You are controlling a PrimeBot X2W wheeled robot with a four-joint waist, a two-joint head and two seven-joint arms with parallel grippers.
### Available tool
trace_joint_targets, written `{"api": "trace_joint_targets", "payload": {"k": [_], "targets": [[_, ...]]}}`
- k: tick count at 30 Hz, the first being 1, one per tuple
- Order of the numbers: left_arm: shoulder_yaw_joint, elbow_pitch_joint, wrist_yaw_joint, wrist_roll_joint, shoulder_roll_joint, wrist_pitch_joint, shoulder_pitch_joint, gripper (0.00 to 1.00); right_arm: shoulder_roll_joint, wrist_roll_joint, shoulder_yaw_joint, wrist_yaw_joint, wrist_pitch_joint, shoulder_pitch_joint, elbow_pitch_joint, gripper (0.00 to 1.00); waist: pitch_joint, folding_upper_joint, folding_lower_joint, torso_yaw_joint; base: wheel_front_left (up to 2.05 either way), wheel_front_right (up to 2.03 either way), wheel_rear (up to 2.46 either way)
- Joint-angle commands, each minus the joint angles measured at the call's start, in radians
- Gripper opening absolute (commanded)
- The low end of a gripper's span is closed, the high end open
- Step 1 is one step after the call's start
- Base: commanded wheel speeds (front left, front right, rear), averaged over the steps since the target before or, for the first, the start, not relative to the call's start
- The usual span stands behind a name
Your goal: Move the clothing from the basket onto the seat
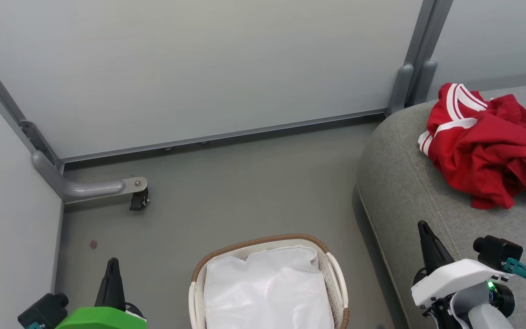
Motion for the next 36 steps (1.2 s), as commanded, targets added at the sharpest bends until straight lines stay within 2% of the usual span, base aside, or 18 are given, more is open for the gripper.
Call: {"api": "trace_joint_targets", "payload": {"k": [1,15,36], "targets": [[0.008,-0.018,-0.001,-0.033,0.007,0.007,-0.032,0.0,-0.005,0.042,-0.008,0.0,0.008,-0.007,-0.022,0.0,0.0,0.0,0.0,0.0,0.0,0.0,0.0],[0.031,-0.036,-0.001,-0.229,0.009,0.065,-0.056,0.0,-0.006,0.279,-0.037,0.0,0.067,-0.002,-0.051,0.0,0.001,0.0,0.0,0.001,0.0,0.0,0.0],[0.057,-0.056,-0.002,-0.439,0.011,0.129,-0.081,0.0,-0.008,0.532,-0.068,-0.001,0.131,0.003,-0.082,0.0,0.002,0.0,0.0,0.003,0.0,0.0,0.0]]}}
